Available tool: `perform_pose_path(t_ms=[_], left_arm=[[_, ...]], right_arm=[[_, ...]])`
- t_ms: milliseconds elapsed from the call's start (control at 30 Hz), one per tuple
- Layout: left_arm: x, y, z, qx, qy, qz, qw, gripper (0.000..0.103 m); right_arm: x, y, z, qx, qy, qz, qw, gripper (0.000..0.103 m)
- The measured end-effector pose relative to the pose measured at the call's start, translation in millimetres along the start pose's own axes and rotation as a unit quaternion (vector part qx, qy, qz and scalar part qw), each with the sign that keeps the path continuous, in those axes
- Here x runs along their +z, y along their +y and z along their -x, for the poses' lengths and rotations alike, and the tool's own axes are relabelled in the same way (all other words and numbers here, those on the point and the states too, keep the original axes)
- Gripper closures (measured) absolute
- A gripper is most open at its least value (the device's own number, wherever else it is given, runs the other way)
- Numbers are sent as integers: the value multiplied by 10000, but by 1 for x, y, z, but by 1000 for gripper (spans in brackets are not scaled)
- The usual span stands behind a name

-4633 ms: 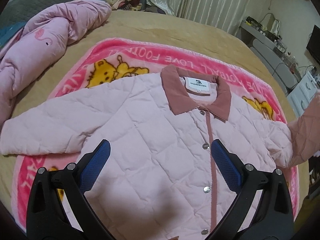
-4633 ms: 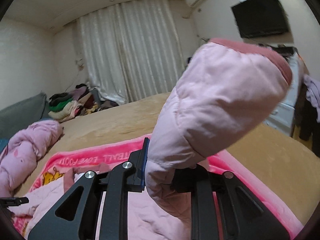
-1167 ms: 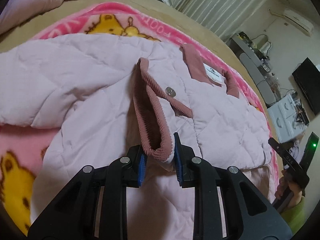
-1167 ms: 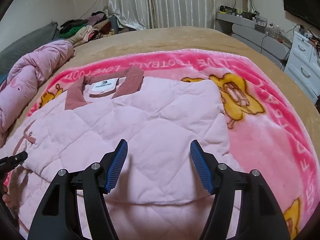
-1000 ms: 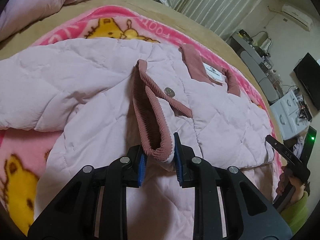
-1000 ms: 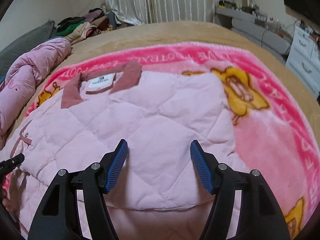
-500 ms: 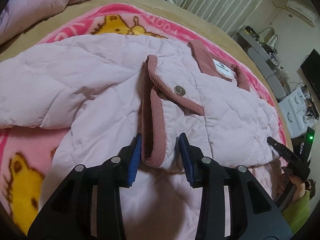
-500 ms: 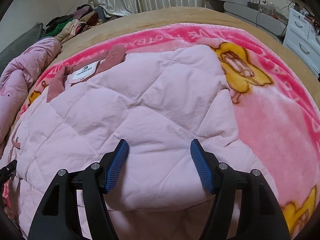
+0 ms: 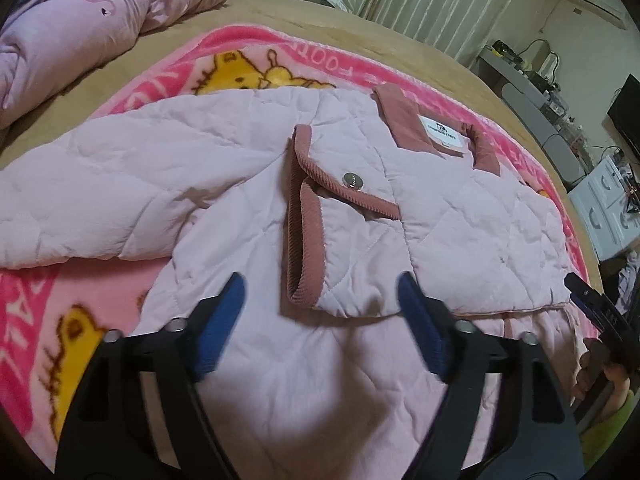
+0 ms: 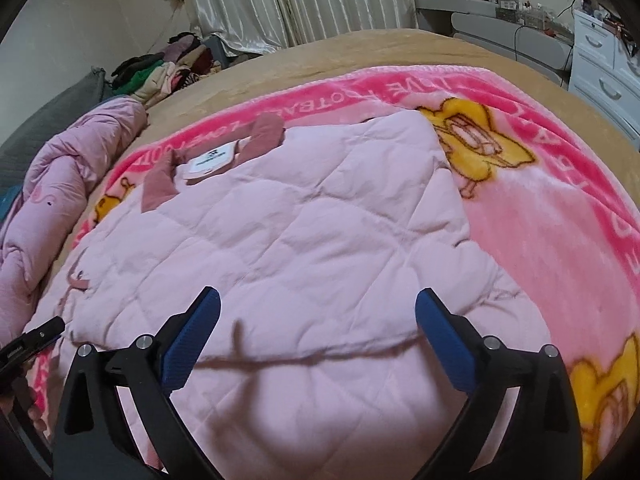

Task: Fold large clothes
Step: 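Grasp the jacket front edge with the left tool and fold it over, then move the left tool along the other sleeve toward its cuff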

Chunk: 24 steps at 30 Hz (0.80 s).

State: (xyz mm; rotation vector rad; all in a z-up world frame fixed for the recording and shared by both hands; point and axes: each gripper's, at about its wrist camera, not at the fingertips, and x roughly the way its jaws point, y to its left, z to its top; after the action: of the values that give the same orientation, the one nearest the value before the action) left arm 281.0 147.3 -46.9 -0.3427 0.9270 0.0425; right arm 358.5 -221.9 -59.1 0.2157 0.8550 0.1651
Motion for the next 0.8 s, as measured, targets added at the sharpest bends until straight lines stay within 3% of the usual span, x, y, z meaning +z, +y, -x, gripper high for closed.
perform_pose_path(t_ms=[67, 467, 800], left_arm=[[0, -2, 8, 183, -94, -10, 9998, 9], [-6, -4, 31, 342, -99, -68, 9993, 9], [-4, 29, 53, 545, -272, 288, 9977, 9]], right_arm=[[-3, 3, 6, 44, -28, 22, 10000, 4], [-14, 30, 39, 268, -209, 293, 9990, 4], [-11, 82, 64, 488, -463, 733, 9950, 4]])
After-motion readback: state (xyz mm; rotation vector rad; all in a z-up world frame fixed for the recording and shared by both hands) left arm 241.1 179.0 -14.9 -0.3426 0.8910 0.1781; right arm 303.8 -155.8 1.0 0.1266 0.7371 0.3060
